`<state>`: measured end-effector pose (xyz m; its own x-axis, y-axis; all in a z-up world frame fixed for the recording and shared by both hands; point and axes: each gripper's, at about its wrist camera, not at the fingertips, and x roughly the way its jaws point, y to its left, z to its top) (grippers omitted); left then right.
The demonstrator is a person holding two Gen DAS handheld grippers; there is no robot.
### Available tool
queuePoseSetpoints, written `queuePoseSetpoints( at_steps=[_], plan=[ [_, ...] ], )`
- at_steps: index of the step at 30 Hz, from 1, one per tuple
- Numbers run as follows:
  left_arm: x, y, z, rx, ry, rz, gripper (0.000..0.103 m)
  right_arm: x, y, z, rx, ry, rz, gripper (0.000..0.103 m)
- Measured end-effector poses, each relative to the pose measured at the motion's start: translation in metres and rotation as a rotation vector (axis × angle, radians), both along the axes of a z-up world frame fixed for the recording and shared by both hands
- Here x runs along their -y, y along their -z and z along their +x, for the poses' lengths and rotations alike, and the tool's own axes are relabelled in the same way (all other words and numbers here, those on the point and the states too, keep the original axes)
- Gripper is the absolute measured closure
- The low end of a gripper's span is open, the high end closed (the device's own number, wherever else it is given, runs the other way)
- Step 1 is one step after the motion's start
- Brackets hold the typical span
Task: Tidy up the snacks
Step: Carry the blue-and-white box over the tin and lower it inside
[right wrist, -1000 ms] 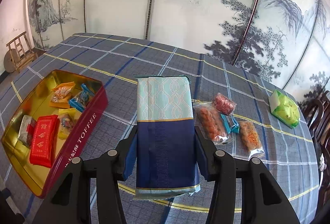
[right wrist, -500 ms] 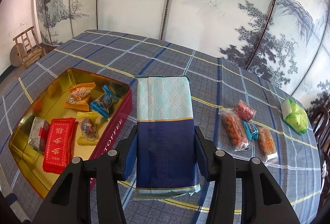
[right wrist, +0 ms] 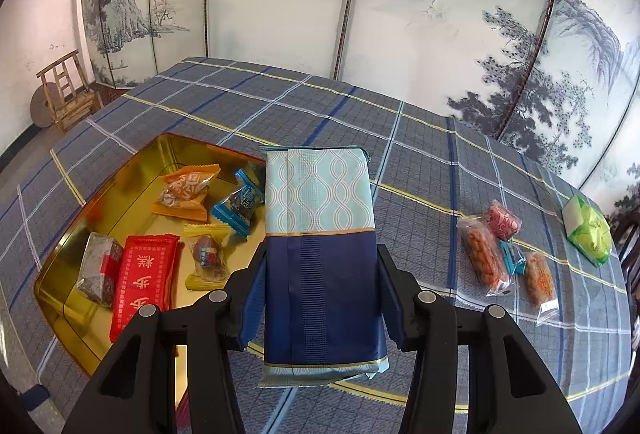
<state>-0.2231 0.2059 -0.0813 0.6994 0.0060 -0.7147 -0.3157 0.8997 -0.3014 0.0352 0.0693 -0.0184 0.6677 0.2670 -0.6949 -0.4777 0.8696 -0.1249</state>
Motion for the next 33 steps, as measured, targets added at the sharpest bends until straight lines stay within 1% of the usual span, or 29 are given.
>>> queuePoseSetpoints(
  at_steps=[16,20,27,33],
  plan=[
    [-0.001,0.004,-0.003,-0.016,-0.006,0.004,0.023,-0.027,0.006,-0.016,-0.023,-0.063,0.021,0.052],
    [-0.002,0.006,-0.005,-0.02,-0.008,-0.003,0.023,-0.036,0.008,-0.021,-0.024,-0.086,0.014,0.052],
    [-0.007,0.009,-0.007,-0.027,-0.018,-0.012,0.023,-0.054,0.018,-0.036,-0.087,-0.146,0.042,0.052],
    [-0.009,0.01,-0.009,-0.029,-0.021,-0.013,0.023,-0.065,0.032,-0.053,-0.126,-0.178,0.021,0.052]
  ],
)
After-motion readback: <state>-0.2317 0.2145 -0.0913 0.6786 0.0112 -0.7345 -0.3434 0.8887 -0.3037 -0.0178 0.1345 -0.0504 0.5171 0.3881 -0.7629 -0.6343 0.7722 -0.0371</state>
